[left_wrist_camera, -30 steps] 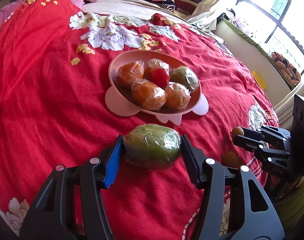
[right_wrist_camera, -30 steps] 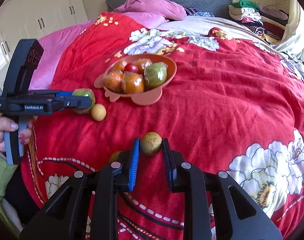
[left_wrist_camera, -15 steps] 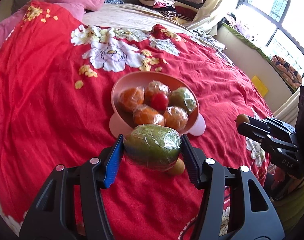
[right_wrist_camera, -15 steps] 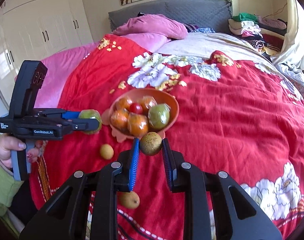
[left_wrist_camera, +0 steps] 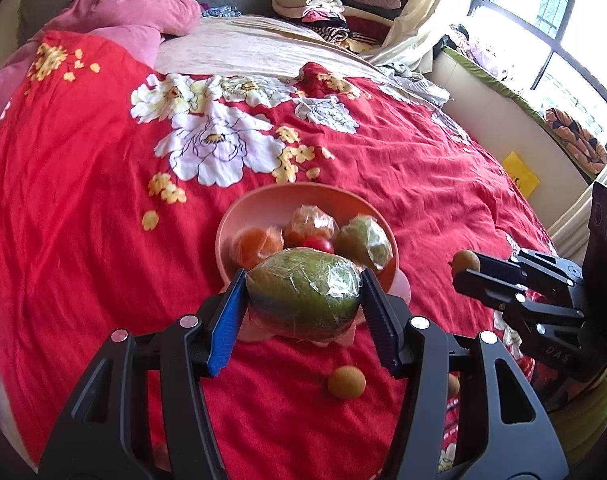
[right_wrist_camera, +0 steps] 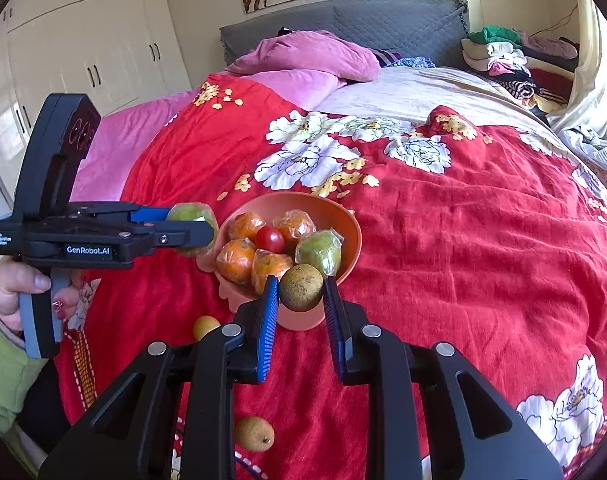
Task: Organize fruits
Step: 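Lift both held fruits and carry them over the pink bowl, then lower both fruits into the pink bowl and open both grippers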
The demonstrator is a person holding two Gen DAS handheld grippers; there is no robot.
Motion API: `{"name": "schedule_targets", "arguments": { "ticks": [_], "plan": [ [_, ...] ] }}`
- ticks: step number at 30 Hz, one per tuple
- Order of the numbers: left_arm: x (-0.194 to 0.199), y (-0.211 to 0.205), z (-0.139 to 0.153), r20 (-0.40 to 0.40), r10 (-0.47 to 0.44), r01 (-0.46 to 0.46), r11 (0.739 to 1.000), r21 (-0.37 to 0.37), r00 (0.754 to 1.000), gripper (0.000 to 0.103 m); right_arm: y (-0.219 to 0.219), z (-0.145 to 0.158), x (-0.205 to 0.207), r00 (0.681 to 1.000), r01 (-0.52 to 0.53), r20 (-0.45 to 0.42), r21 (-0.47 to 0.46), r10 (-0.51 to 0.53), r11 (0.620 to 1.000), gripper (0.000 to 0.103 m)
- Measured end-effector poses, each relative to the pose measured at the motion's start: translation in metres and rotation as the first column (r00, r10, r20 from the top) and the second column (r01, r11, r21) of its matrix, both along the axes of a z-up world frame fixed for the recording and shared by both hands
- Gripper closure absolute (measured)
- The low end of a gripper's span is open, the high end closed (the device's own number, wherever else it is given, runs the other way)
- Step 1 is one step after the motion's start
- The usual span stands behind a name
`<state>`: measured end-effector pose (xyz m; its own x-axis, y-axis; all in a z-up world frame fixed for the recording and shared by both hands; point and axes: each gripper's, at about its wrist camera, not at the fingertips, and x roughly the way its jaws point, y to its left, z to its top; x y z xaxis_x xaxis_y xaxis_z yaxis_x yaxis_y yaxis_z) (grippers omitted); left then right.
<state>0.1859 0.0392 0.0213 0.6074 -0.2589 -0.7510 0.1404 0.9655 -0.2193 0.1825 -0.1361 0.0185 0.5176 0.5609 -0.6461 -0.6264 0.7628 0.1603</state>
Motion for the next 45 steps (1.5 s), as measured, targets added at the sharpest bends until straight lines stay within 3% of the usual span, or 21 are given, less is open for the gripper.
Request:
{"name": "schedule_targets", "arguments": {
  "ticks": [16,45],
  "plan": [
    [0.032,0.003,0.002,-0.006,0.041,-0.041,0.999,0.021,0.999,0.055,0.006,0.017,0.021,1.000,0.017,0.023,0.045,-0.018,0.999,0.081],
    [0.083,0.001,-0.026,-0.080,0.066,-0.062,0.997,0.052,0.995,0.055,0.027,-0.018,0.019,0.999,-0.034,-0.025,0.012,0.034,0.999,0.081]
  ]
}}
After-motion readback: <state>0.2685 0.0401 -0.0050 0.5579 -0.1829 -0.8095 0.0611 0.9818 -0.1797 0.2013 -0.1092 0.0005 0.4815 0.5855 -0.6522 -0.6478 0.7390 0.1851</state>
